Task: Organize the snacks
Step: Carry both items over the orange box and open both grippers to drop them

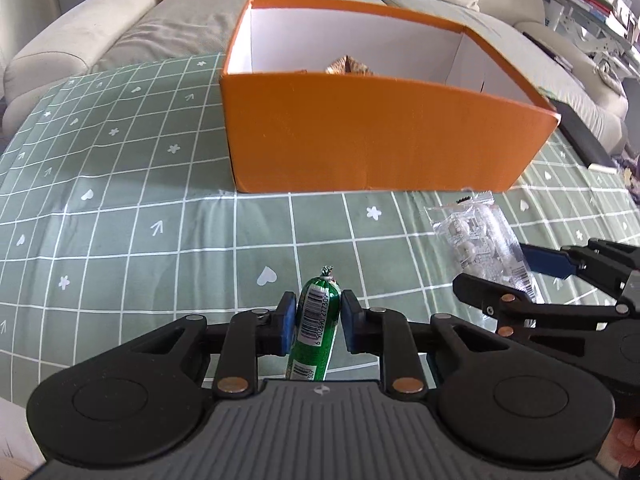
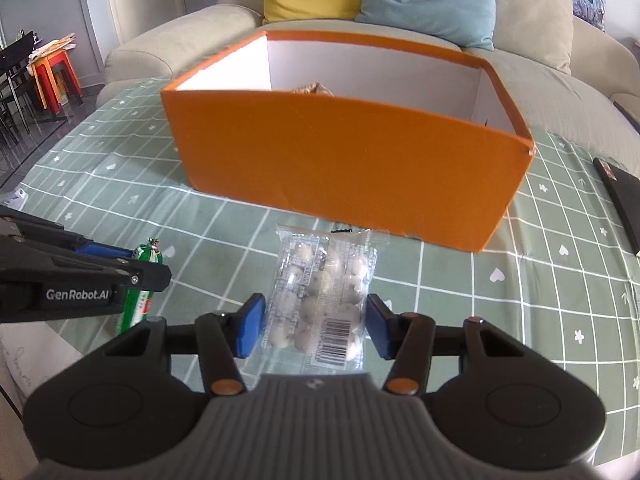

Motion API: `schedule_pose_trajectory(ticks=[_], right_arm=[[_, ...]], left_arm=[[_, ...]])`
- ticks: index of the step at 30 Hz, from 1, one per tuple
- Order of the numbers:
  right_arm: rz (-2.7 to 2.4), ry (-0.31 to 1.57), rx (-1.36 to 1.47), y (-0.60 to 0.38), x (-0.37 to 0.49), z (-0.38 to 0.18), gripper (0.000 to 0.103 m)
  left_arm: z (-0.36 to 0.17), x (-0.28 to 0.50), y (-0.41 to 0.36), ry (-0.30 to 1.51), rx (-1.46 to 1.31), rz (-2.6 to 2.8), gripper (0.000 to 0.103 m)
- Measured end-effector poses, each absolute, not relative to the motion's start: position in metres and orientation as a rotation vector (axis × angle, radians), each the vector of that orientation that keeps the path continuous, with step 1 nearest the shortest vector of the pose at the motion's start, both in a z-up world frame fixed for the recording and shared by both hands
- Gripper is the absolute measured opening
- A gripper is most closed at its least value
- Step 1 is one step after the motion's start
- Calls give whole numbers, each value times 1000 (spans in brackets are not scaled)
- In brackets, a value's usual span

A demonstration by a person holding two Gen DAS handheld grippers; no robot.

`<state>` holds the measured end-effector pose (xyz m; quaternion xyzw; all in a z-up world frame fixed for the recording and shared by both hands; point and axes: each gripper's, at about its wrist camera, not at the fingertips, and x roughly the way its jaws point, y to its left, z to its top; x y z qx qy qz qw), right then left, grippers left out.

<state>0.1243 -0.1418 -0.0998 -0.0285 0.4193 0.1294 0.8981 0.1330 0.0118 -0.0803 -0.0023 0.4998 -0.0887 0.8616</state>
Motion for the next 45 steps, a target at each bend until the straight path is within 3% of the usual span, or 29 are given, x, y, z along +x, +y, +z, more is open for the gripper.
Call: schedule_pose_trajectory(ticks=[12,25,45], right_arm=[[311,781,-45,-143,132,-40,52],[318,653,-166,-146,206,29,52],[249,884,-280,-156,331,-44,52]], left_arm=[[-21,149,9,964,-33,-202,24],[27,221,-3,871,-16,-199,24],[-31,308,-38,958,4,-219,23]])
